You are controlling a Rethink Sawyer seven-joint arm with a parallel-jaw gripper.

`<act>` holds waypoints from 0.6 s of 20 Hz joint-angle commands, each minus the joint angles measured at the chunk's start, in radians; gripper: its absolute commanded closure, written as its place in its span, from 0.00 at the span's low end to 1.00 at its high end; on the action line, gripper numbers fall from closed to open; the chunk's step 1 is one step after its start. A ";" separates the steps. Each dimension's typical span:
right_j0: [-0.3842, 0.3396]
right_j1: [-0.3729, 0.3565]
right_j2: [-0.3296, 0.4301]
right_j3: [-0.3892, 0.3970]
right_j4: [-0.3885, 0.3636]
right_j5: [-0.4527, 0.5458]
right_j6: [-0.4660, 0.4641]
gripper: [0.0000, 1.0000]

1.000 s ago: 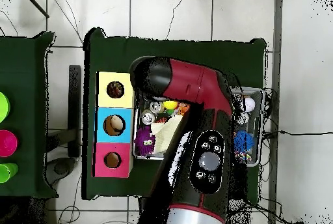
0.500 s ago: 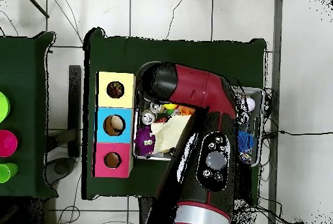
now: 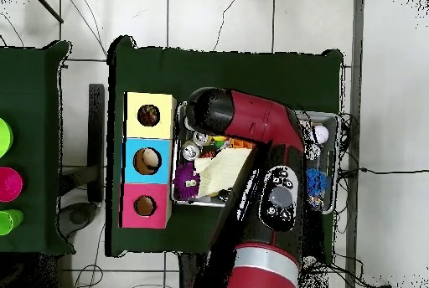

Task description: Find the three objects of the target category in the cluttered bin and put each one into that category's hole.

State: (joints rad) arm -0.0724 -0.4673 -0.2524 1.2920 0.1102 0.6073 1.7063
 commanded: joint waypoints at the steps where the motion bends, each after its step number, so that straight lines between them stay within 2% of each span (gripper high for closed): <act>1: -0.021 0.079 0.089 0.119 -0.008 -0.075 0.160 0.00; 12: -0.004 0.107 0.047 0.115 0.029 -0.108 0.235 0.00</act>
State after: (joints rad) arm -0.0716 -0.4030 -0.2526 1.3188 0.1122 0.5479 1.7063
